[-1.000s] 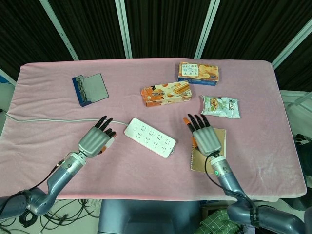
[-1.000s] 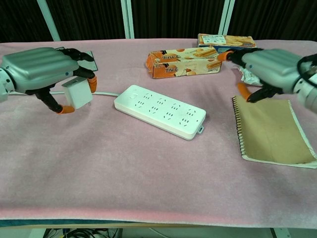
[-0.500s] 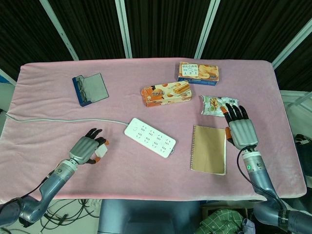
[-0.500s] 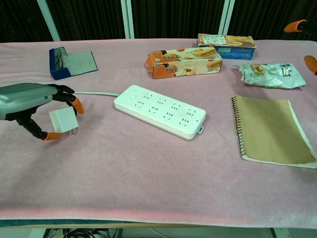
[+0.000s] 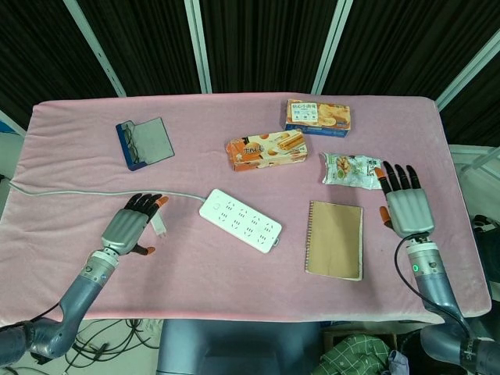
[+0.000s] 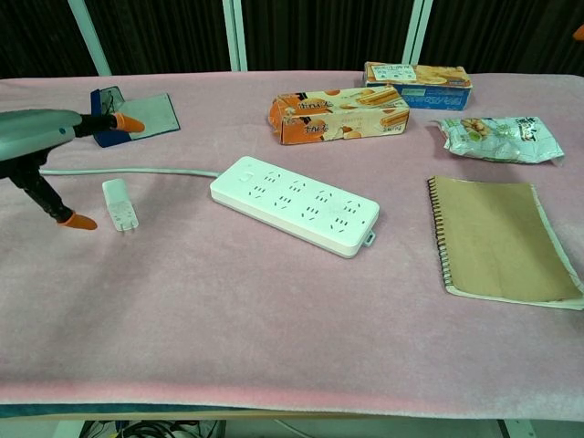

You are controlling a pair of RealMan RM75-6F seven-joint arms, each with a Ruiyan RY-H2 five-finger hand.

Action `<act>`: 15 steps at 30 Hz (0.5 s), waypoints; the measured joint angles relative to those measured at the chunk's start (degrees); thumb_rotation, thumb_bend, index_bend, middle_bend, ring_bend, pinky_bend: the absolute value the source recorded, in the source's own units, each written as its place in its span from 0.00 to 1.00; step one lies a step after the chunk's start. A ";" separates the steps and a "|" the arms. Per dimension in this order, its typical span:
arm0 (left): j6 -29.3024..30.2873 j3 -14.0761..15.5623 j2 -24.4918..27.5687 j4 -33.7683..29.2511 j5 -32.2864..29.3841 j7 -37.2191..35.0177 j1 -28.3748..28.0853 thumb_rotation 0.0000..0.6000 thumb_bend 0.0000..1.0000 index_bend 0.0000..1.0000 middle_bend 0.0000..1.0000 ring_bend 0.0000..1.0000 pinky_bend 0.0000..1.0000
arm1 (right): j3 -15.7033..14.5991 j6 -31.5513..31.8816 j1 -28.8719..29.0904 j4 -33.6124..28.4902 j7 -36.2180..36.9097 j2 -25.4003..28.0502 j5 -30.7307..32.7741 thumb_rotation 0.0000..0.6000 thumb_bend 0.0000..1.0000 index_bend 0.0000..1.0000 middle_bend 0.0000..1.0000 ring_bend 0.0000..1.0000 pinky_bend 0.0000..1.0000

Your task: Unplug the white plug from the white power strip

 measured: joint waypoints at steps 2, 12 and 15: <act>1.07 -0.61 2.31 -3.25 0.07 -0.69 0.63 1.00 0.07 0.00 0.04 0.00 0.00 | 0.36 0.43 -0.77 0.78 2.13 0.89 0.46 1.00 0.35 0.02 0.00 0.03 0.05; 11.81 0.44 13.48 -15.37 5.69 0.93 7.23 1.00 0.07 0.00 0.04 0.00 0.00 | -0.05 2.32 -8.19 4.92 21.36 7.59 0.75 1.00 0.34 0.00 0.00 0.03 0.05; 15.43 2.75 14.55 -16.41 9.58 0.26 10.58 1.00 0.07 0.00 0.04 0.00 0.00 | -1.53 5.09 -11.94 4.37 26.31 9.68 -1.25 1.00 0.34 0.00 0.00 0.03 0.05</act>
